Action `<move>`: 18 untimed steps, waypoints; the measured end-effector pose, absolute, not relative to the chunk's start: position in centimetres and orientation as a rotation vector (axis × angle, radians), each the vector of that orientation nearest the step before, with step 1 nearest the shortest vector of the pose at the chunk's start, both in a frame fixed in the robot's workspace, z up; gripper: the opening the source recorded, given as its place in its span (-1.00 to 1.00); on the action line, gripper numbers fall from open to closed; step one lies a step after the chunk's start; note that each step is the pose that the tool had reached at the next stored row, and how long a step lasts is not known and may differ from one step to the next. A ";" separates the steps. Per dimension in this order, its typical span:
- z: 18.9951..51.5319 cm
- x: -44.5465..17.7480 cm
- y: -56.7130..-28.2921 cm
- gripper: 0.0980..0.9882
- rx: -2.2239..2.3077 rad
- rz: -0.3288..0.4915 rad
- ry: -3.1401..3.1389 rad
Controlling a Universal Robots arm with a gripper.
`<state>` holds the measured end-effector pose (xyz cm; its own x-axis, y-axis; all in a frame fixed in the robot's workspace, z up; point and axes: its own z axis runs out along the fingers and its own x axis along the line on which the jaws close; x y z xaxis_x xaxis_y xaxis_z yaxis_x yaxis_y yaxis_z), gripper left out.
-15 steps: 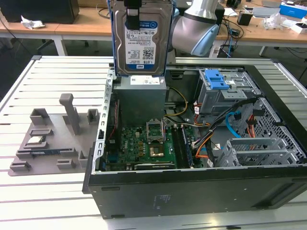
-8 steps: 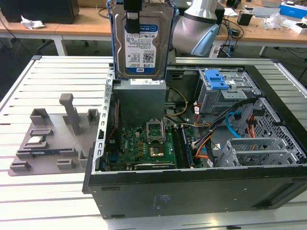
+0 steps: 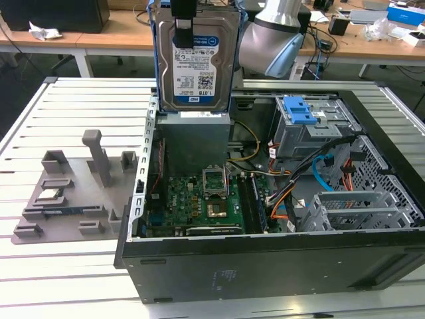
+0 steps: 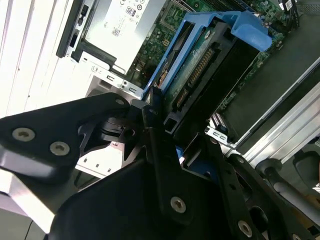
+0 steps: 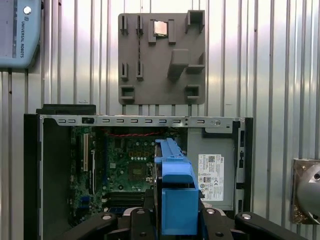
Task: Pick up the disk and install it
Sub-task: 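Pick up the disk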
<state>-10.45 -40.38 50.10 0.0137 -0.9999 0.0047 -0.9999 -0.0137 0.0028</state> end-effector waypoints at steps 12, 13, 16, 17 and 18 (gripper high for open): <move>50.1 -10.4 -40.5 -0.40 2.233 0.002 -2.202; 50.1 -10.4 -40.5 -0.40 2.233 0.002 -2.202; 50.1 -10.3 -40.5 -0.40 2.233 0.002 -2.203; 50.1 -10.3 -40.5 -0.40 2.233 0.002 -2.203; 50.1 -10.3 -40.5 -0.40 2.233 0.002 -2.203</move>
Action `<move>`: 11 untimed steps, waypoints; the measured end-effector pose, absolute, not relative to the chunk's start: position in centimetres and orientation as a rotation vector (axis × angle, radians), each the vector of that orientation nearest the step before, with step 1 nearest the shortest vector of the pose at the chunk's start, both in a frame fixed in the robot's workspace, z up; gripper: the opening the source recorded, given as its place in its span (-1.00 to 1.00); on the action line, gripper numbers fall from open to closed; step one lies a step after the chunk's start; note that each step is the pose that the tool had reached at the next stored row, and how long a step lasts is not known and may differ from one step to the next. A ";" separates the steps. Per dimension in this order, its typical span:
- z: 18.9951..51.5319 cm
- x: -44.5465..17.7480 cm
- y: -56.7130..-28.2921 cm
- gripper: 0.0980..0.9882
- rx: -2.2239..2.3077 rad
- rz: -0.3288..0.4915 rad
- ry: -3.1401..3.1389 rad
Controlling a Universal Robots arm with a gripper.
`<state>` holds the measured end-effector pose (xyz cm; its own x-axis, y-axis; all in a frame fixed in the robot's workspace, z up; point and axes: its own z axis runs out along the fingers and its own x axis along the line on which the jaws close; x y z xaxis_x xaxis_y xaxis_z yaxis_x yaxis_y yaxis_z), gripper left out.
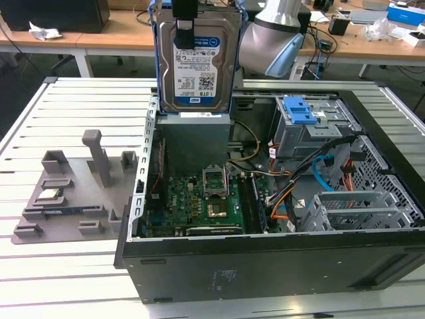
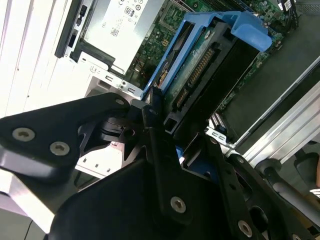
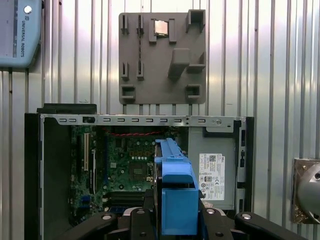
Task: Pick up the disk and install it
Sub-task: 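Pick up the disk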
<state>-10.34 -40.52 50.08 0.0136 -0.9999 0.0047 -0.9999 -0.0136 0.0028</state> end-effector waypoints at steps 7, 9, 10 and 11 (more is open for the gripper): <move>50.1 -10.3 -40.5 -0.40 2.233 0.002 -2.203; 50.1 -10.3 -40.5 -0.40 2.233 0.002 -2.202; 50.1 -10.3 -40.5 -0.40 2.233 0.002 -2.202; 50.1 -10.3 -40.5 -0.40 2.233 0.002 -2.202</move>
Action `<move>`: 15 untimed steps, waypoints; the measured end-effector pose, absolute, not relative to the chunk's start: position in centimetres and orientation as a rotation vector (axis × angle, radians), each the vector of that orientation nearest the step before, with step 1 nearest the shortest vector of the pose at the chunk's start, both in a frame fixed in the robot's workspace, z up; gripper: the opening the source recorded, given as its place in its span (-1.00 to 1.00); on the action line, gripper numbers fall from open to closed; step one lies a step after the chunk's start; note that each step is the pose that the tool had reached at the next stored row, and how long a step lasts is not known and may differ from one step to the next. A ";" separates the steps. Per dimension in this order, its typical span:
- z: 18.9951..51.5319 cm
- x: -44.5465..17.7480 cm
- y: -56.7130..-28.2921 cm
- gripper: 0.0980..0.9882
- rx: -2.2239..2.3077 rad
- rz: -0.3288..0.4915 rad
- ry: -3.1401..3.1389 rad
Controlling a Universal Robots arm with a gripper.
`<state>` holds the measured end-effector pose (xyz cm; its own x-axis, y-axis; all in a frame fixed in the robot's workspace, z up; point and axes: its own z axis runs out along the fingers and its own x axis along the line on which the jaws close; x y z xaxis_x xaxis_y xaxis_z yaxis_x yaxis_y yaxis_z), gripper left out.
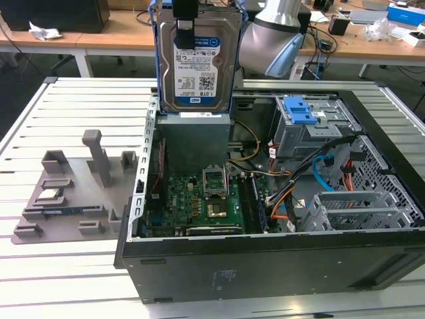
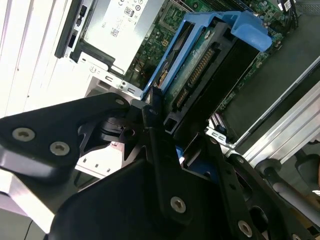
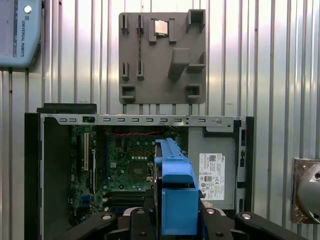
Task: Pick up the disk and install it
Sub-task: 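Pick up the disk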
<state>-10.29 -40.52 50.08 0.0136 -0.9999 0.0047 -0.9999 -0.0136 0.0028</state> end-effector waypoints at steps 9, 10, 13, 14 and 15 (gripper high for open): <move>50.1 -10.3 -40.7 -0.40 2.233 0.002 -2.202; 50.1 -10.3 -40.9 -0.40 2.233 0.002 -2.202; 50.1 -10.3 -41.5 -0.40 2.233 0.002 -2.202; 50.0 -10.3 -41.6 -0.40 2.233 0.002 -2.202; 50.1 -10.3 -41.7 -0.40 2.233 0.002 -2.202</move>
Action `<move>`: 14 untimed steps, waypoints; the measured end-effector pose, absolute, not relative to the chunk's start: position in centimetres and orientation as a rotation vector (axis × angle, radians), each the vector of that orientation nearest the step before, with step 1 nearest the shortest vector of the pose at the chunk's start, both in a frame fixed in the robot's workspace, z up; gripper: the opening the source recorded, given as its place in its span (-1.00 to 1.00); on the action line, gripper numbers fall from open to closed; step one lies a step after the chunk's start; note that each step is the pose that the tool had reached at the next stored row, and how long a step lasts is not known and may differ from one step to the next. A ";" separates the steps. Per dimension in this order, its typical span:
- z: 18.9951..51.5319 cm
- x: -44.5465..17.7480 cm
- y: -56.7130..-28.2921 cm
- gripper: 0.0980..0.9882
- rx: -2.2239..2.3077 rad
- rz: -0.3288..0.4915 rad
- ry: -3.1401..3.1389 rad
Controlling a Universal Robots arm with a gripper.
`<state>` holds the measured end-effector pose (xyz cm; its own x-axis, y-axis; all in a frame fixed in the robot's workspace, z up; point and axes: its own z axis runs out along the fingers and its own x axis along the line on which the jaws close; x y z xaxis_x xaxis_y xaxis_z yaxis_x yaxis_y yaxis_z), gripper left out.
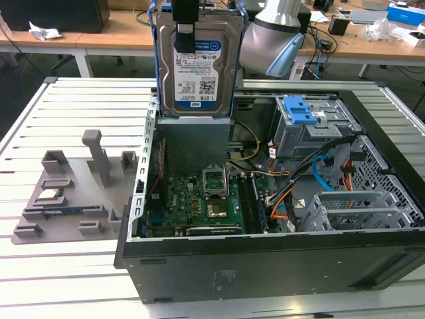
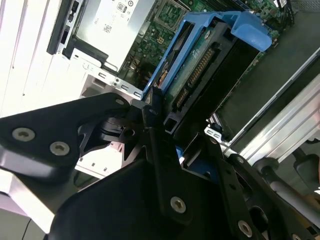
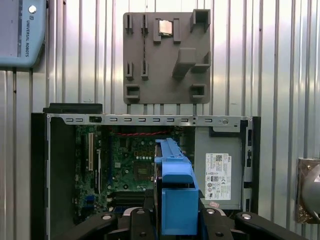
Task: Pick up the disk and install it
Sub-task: 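Pick up the disk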
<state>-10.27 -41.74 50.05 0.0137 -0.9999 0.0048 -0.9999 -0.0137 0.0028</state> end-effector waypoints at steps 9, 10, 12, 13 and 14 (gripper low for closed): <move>50.0 -10.3 -42.4 -0.40 2.233 0.002 -2.202; 50.0 -10.3 -42.5 -0.40 2.233 0.002 -2.202; 50.0 -10.3 -42.5 -0.40 2.233 0.002 -2.203; 50.0 -10.3 -42.5 -0.40 2.233 0.002 -2.203; 50.0 -10.3 -42.6 -0.40 2.233 0.002 -2.202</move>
